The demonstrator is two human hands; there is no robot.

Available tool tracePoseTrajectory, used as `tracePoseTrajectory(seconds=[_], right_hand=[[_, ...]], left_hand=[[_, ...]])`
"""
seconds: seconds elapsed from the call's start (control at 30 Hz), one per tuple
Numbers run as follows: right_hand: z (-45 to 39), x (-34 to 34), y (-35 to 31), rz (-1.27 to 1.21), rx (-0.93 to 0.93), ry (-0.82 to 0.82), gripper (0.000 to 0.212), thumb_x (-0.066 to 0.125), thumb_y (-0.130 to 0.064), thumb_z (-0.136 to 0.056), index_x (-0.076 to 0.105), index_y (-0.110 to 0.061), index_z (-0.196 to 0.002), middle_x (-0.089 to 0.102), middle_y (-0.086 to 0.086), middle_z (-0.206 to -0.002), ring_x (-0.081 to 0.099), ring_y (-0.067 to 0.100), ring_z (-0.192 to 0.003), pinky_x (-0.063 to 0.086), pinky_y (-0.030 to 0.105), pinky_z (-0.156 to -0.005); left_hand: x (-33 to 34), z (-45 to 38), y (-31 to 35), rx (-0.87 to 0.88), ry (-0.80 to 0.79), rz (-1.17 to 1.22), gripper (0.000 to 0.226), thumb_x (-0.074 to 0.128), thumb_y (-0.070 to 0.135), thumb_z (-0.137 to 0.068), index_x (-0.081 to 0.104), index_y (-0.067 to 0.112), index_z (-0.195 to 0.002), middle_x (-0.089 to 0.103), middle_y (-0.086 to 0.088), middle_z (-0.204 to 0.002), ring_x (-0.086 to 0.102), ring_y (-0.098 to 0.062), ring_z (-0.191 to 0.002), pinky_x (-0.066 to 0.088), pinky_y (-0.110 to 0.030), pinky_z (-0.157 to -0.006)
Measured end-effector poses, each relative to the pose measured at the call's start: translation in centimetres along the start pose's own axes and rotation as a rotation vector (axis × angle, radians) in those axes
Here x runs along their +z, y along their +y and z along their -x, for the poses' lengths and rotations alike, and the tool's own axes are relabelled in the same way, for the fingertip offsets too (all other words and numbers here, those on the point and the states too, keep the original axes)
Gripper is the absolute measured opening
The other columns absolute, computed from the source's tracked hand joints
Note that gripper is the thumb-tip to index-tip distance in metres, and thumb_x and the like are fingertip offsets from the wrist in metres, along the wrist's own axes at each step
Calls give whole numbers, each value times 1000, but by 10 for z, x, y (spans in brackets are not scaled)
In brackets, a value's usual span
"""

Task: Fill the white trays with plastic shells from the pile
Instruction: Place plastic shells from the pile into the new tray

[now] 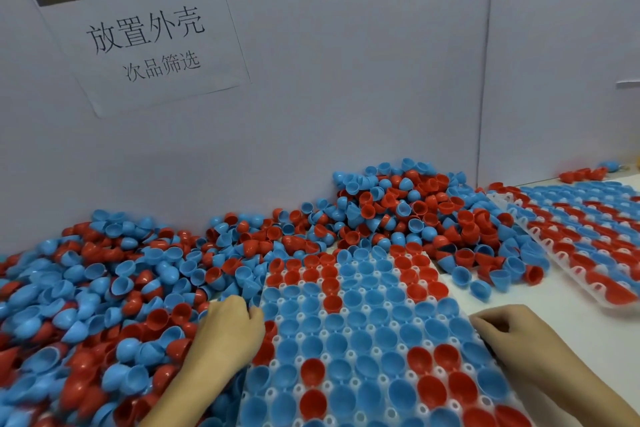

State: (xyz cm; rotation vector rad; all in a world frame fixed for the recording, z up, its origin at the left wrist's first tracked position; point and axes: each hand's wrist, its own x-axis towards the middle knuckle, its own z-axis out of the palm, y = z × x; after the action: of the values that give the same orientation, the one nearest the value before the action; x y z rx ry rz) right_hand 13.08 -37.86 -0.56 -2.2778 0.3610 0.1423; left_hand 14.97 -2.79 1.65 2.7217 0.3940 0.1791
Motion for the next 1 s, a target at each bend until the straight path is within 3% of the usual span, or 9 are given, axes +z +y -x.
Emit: tracePoseTrajectory(seconds=[0.07, 0.2, 0.27, 0.4, 0.5, 0.6, 0.7, 0.9, 1.0], right_hand=[[1, -1, 2, -12, -18, -21, 32, 54, -22, -100, 79, -14, -80, 73, -8, -65, 65, 5, -60, 48, 24, -58], [2, 2, 3, -27, -54, 17, 36, 54, -21, -100, 76, -15, -72, 66, -6, -53, 52, 0, -39, 40, 22, -51], [3, 2, 1, -43, -46, 37, 37, 54, -20, -100, 72, -22, -68, 67, -10, -53, 55, 0, -40, 39, 21, -50], [3, 5, -1, -53, -32, 24, 38, 51, -22, -102, 73, -4, -78, 53, 0, -50, 47, 9, -47, 40, 29, -53], [5, 6, -4, -53, -28, 33, 43, 49, -23, -103, 67, 0, -72, 44, -1, -50, 42, 11, -49, 36, 30, -53], [6, 4, -4, -101, -32, 19, 41, 50, -23, -103, 69, 7, -82, 48, 1, -54, 44, 11, -51, 36, 32, -56], [6, 1, -6, -156, -33, 30, 36, 51, -22, -103, 64, 12, -101, 51, 2, -54, 47, 6, -47, 38, 27, -52], [10, -1, -7, -193, -39, 25, 39, 49, -23, -104, 63, 14, -106, 49, 13, -68, 44, 20, -62, 38, 32, -59], [10, -8, -9, -260, -78, 12, 38, 49, -24, -104, 66, 10, -104, 65, 25, -76, 61, 28, -63, 50, 35, -60]], left_hand=[[0, 7, -1, 14, -16, -50, 44, 45, 28, -100, 40, 12, -59, 48, 0, -61, 42, -10, -50, 28, -23, -43], [0, 15, 2, 15, -44, -60, 46, 46, 32, -99, 44, 12, -58, 49, 1, -56, 43, -11, -46, 30, -23, -41], [-3, 17, 4, 9, -47, -47, 44, 45, 29, -99, 44, 10, -59, 51, -1, -60, 45, -14, -49, 32, -25, -43], [-6, 19, 8, -2, -113, -51, 38, 42, 25, -100, 44, 10, -65, 51, -3, -67, 45, -15, -57, 34, -28, -48], [-3, 19, 11, -41, -224, -13, 33, 39, 26, -101, 44, 12, -72, 50, -3, -75, 44, -15, -63, 34, -28, -52], [-2, 18, 13, -79, -260, 80, 32, 38, 23, -102, 42, 13, -72, 50, -3, -80, 47, -17, -69, 36, -29, -57], [-2, 17, 13, -108, -235, 119, 31, 36, 22, -103, 41, 15, -73, 49, -2, -84, 51, -17, -76, 41, -30, -63], [0, 20, 11, -132, -117, 212, 35, 37, 22, -103, 51, 8, -74, 50, -3, -71, 45, -15, -60, 32, -28, -50], [-4, 24, 9, -138, -82, 314, 41, 39, 24, -103, 42, 12, -64, 43, -3, -63, 41, -16, -58, 29, -29, -52]])
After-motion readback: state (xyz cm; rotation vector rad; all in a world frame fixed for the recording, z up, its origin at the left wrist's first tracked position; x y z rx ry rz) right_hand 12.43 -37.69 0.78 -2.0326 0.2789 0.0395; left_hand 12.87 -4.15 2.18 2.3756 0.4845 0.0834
